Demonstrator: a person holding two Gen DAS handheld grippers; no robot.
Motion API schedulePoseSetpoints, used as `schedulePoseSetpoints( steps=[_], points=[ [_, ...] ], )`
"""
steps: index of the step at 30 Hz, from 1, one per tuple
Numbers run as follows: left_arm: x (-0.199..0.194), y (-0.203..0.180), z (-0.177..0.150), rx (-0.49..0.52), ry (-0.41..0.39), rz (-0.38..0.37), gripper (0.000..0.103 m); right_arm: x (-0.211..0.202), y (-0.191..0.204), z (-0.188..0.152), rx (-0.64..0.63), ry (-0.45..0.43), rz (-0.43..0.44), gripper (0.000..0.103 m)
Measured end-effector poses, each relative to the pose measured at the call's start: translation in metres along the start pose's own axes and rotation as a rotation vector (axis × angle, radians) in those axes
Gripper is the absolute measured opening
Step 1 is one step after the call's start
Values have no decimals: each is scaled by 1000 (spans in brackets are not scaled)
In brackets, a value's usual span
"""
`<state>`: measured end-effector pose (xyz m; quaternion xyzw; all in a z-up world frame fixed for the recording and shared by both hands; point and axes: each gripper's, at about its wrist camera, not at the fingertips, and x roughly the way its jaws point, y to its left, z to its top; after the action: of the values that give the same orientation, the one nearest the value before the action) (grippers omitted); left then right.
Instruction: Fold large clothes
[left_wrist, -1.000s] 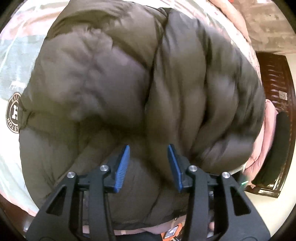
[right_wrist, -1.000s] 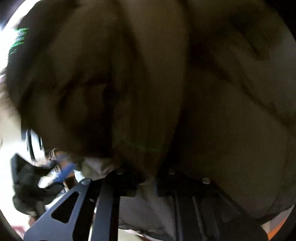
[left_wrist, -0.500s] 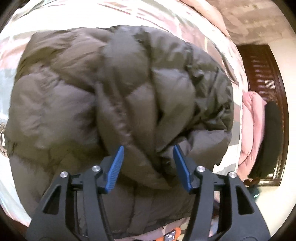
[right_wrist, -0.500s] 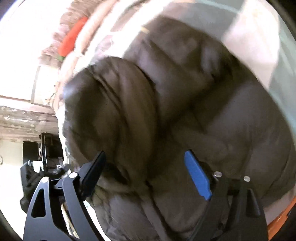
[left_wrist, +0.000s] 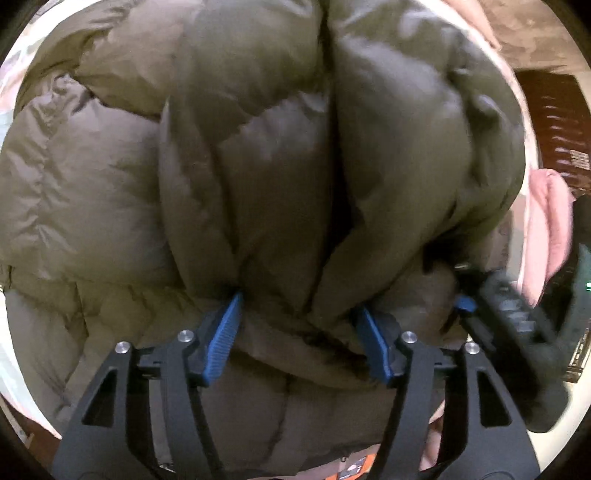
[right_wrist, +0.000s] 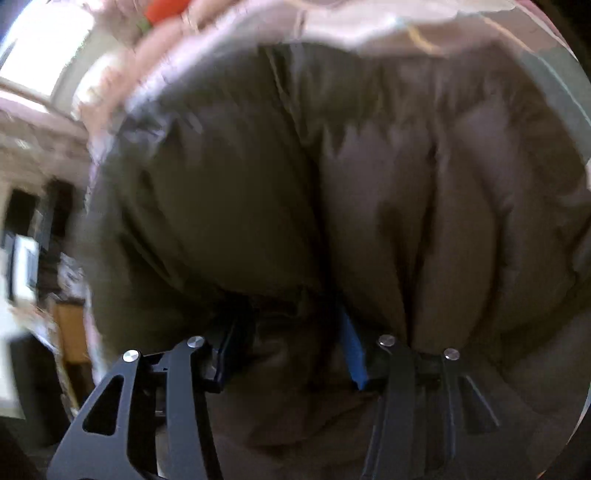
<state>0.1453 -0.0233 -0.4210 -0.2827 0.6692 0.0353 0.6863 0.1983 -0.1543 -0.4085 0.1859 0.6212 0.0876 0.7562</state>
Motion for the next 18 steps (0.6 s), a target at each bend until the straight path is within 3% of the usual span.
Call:
schedulePoseSetpoints(
  steps=[3,5,7,8,9,12,15,18],
  points=[
    [-7,0,-3,-22,-32,13,60,9,0,-7,-51,-10,-43,50],
    [-38,-8,-9,-6,-162,39,58,5,0,-6,-58,-7,-36,50],
    [-65,-18,-12,42,-261,56,60,-12,-8,-5,-14,-23,28,51],
    [-78,-26,-11,78,-314,73,62,-23,-13,-5,15,-48,62,54],
    [-83,-35,-4,98,-331,86,65,-39,-17,-6,43,-96,91,65],
    [-83,-44,4,138,-336,105,66,-78,-19,-10,37,-245,107,89],
    [-76,-59,16,144,-319,79,66,-96,-13,-8,-26,-319,153,90],
    [-53,-76,34,171,-287,135,66,-67,-7,5,-52,-241,59,89]
  ],
)
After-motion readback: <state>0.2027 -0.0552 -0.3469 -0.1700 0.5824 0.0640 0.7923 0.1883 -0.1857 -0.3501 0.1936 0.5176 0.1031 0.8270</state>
